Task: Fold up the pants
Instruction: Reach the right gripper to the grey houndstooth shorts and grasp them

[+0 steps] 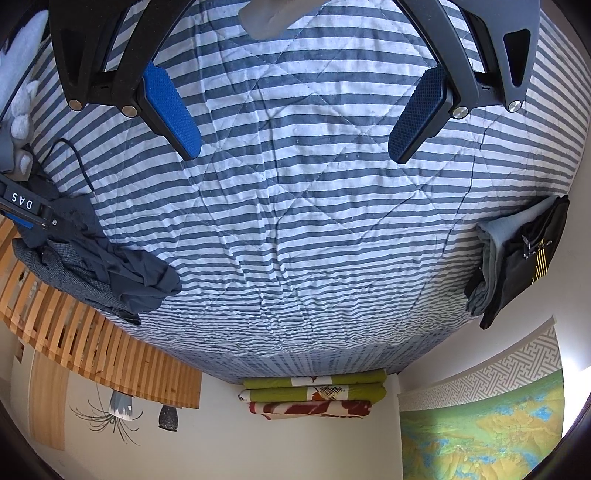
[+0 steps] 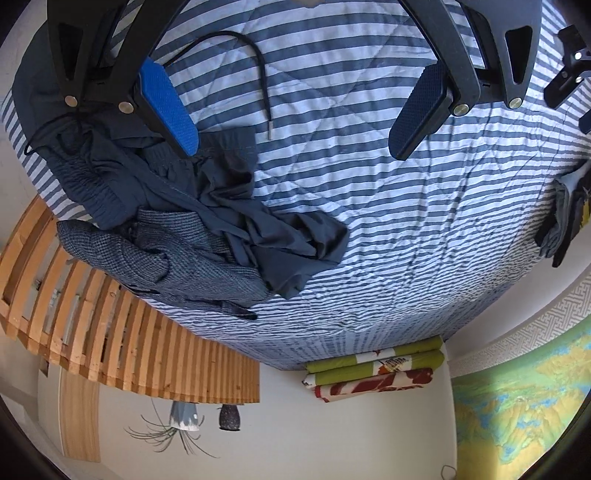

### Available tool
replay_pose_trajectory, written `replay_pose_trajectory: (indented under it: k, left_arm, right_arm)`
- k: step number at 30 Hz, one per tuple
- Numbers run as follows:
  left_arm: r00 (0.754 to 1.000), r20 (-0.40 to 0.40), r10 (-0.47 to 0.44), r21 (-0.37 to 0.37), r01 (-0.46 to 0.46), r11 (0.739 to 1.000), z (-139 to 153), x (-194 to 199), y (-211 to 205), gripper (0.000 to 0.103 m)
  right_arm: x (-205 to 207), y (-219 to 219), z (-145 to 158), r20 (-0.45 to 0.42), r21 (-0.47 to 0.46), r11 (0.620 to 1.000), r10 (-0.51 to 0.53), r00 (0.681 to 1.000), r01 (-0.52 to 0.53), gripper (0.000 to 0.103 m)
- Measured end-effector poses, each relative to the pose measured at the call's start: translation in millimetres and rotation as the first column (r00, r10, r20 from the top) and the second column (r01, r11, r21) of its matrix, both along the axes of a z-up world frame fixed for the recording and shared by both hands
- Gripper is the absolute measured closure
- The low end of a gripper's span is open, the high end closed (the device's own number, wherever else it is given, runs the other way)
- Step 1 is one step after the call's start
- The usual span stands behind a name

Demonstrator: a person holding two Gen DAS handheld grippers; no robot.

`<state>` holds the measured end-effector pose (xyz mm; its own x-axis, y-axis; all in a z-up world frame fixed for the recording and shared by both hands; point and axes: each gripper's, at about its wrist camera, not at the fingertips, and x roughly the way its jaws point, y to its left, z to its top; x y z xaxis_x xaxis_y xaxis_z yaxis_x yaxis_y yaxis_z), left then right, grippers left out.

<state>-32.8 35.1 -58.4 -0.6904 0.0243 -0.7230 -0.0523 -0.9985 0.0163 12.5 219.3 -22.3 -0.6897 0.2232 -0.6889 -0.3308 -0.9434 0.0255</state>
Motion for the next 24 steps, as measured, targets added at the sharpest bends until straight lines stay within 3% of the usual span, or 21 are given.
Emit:
replay_pose_trajectory:
  k: [8,15,18,24]
  left_arm:
    - [0.998,0.067,-0.004,0.096,-0.003,0.995,-10,-7,-12,0.001]
    - [1.0,0.03,0.006,0.056,-0.007,0.998,-5,-3,-17,0.001]
    - [1.0,0.028,0.012,0.069,-0.014,0.998,-1,-5,-21,0.001]
    - [0.999,0.015,0.029,0.069,-0.03,0.997,2,-7,-27,0.001]
  right_arm:
    - [5,66,-6,0.006,-0.044,0.991,-0.124,0.992,0.124,0.004]
    - [0,114,12,0.017,-0.118,0.97,-0.21,0.977,0.211,0.004]
    - [-20,130,12,0.099,-0.115,0.973,-0.191,0.977,0.202,0.004]
    - [-36,167,18,0.127,-0.232,0.93,-0.263,0.956,0.287,0.004]
